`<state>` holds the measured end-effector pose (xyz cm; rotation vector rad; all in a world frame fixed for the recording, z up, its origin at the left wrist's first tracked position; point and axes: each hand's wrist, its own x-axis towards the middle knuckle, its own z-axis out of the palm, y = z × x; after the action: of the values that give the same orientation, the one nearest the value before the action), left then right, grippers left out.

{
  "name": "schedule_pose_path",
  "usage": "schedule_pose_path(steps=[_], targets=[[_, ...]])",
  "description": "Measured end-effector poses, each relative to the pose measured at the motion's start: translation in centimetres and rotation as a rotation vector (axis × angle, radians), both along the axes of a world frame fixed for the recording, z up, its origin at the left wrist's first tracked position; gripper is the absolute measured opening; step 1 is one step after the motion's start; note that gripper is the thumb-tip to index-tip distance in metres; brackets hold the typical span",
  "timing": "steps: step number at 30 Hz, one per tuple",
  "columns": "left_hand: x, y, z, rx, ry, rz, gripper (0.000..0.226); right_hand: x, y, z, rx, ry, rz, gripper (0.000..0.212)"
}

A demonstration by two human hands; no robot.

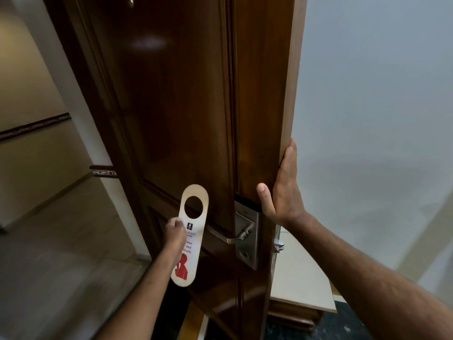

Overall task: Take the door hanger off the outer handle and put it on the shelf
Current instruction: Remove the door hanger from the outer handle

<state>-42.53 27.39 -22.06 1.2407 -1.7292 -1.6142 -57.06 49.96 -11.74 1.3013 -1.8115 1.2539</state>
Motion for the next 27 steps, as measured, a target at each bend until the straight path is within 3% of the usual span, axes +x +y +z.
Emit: schedule_pose_path(steps=[5,12,20,25,27], targets=[[6.8,1.4,2.4,-0.145,0.12,0.103,0.013,2.4,-0.4,-0.6,-0.021,-0.015,0.068,0.094],[15.7,2.2,4.4,-0.161,0.281,0.299,0.009,8.7,-2.1,-1.3,-0.111,0.061,0.182,0.094],[26.8,1.7,7.1,-0.451,0.246,0.688,0.006,19.3,-6.5,-2.2,-0.229,0.061,0.424,0.086],[34.5,2.0,9.1,-0.547,0.284,0.847,0.008,26.6,-9.7,-2.2,-0.219,0.006,0.574,0.08],[37.7,2.4,9.6,-0.579,0.309,0.92,0.024,29.5,-10.9,-2.0,-0.172,0.016,0.662,0.076]])
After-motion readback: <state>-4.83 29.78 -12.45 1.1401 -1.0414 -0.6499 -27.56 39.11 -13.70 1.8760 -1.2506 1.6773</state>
